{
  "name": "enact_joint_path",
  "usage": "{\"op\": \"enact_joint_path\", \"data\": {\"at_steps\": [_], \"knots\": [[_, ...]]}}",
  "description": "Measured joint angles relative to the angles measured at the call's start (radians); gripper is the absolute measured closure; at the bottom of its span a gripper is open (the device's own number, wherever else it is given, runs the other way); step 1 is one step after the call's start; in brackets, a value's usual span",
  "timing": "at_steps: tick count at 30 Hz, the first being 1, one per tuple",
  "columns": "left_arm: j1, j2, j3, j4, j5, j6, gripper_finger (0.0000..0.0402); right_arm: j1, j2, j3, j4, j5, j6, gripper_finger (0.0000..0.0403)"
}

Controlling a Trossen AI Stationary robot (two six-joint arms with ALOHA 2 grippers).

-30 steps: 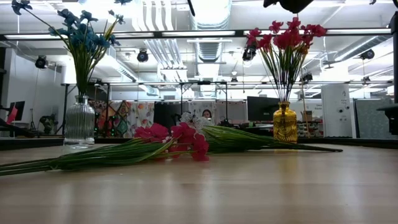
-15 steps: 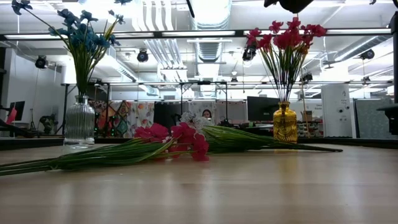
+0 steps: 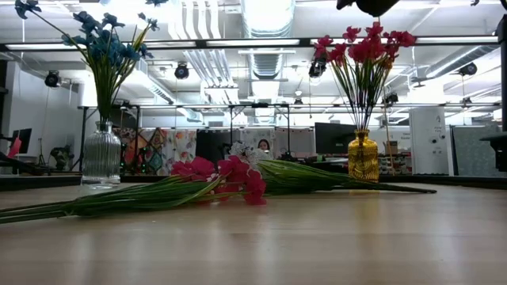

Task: Sort flowers into vase by color
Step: Put the blue flowers into the transparent vase

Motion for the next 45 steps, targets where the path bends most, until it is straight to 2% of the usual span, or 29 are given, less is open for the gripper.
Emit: {"op": "enact_joint_path", "data": {"at_steps": [8, 13, 17, 21, 24, 28, 32, 34, 39, 45], "knots": [[-0.002, -0.001, 0.0, -0.005, 0.018, 0.0, 0.0348, 0.0, 0.0, 0.0, -0.022, 0.022, 0.017, 0.0224], [-0.012, -0.024, -0.001, -0.043, 0.016, 0.001, 0.0394, -0.008, -0.001, 0.0, -0.063, 0.044, 0.027, 0.0204], [-0.026, -0.09, -0.002, -0.102, 0.015, 0.001, 0.0396, -0.013, -0.007, 0.0, -0.106, 0.109, 0.026, 0.02], [-0.028, -0.19, 0.001, -0.172, 0.058, 0.011, 0.0396, -0.013, -0.007, 0.0, -0.127, 0.127, 0.027, 0.0199], [-0.027, -0.26, 0.004, -0.163, 0.088, 0.116, 0.0398, -0.013, -0.007, 0.0, -0.133, 0.126, 0.027, 0.02], [-0.031, -0.348, 0.09, -0.16, 0.091, 0.312, 0.0399, -0.013, -0.007, 0.0, -0.145, 0.126, 0.027, 0.02], [-0.03, -0.448, 0.145, -0.241, 0.066, 0.42, 0.04, -0.014, -0.007, 0.0, -0.148, 0.127, 0.036, 0.02], [-0.023, -0.495, 0.141, -0.322, 0.043, 0.387, 0.04, -0.017, -0.007, 0.0, -0.149, 0.127, 0.036, 0.02], [-0.024, -0.613, 0.07, -0.501, 0.043, 0.171, 0.04, -0.032, -0.007, 0.0, -0.174, 0.127, 0.051, 0.0199], [-0.03, -0.69, -0.02, -0.5, 0.071, 0.154, 0.04, -0.055, -0.007, 0.0, -0.191, 0.127, 0.054, 0.02]]}}
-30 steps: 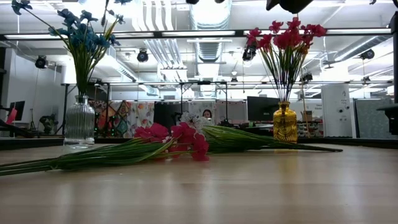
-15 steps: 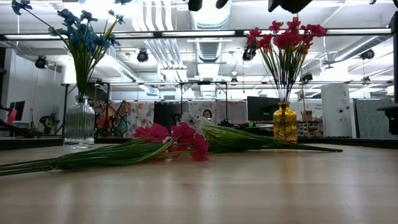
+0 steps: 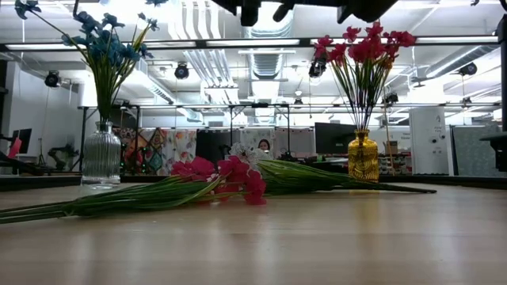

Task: Sort flowers into vase by color
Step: Put the blue flowers into the transparent vase

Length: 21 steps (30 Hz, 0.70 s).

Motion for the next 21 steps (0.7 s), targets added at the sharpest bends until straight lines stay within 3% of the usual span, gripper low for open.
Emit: {"op": "enact_joint_path", "data": {"at_steps": [9, 21], "knots": [[0.0, -0.065, -0.073, 0.0, -0.006, 0.024, 0.04, -0.018, 0.0, 0.0, -0.029, 0.0, 0.03, 0.02], [0.0, -0.145, -0.236, 0.002, -0.008, -0.076, 0.04, -0.024, 0.0, 0.0, -0.032, 0.0, 0.025, 0.0199]]}}
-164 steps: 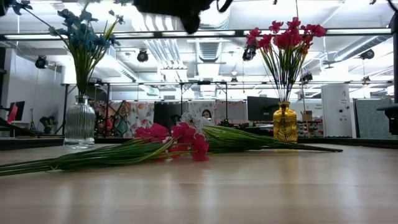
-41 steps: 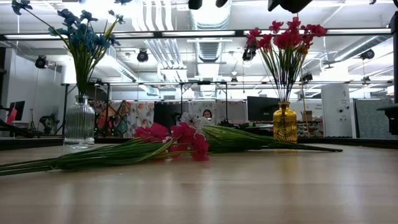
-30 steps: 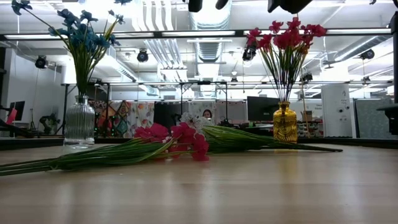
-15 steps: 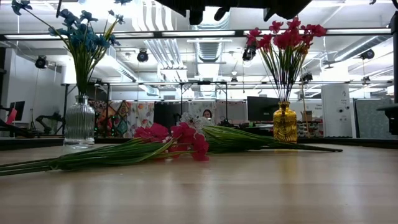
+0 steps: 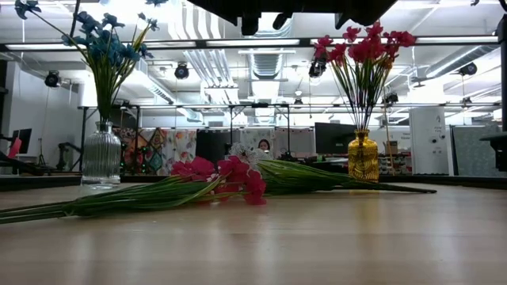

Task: Sort flowers into vase by color
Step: Put the blue flowers into the transparent vase

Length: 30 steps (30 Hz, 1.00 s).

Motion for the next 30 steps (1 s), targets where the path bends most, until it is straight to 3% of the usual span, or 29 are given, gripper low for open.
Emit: {"op": "enact_joint_path", "data": {"at_steps": [18, 30], "knots": [[0.0, -0.081, -0.113, 0.007, 0.0, -0.065, 0.04, 0.0, 0.001, 0.0, -0.015, 0.0, 0.0, 0.02], [0.0, -0.096, -0.12, 0.008, 0.0, -0.079, 0.04, 0.0, 0.001, 0.0, -0.019, 0.0, -0.001, 0.0199]]}}
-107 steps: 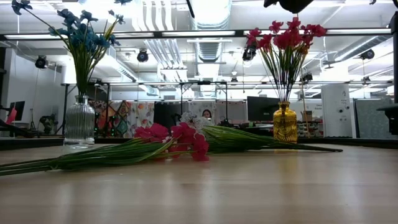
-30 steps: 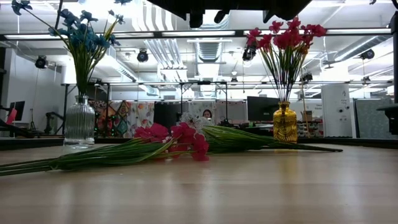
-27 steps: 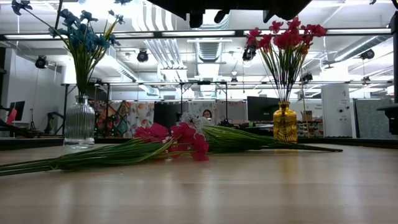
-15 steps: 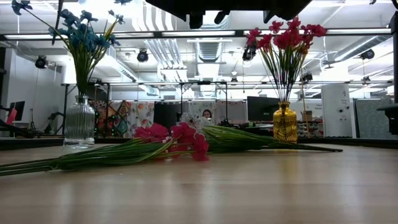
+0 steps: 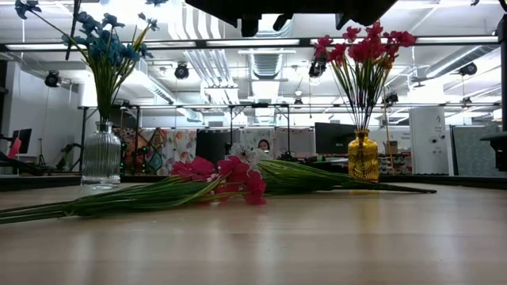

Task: Sort flowers into vase by color
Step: Put the blue flowers into the transparent vase

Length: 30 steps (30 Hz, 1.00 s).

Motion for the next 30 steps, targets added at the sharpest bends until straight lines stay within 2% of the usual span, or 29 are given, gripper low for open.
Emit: {"op": "enact_joint_path", "data": {"at_steps": [14, 18, 24, 30], "knots": [[0.0, 0.0, -0.003, 0.001, -0.003, -0.013, 0.04, 0.0, 0.0, 0.0, -0.011, 0.0, -0.002, 0.0199], [0.0, -0.005, -0.073, 0.0, -0.077, -0.097, 0.04, 0.0, 0.0, 0.0, -0.011, 0.0, 0.0, 0.0199], [0.0, -0.039, -0.191, 0.001, -0.087, -0.188, 0.04, 0.0, 0.0, 0.0, -0.022, 0.0, 0.0, 0.0199], [0.0, -0.054, -0.217, 0.003, -0.108, -0.202, 0.04, 0.0, 0.0, 0.0, -0.02, 0.0, 0.0, 0.0199]]}}
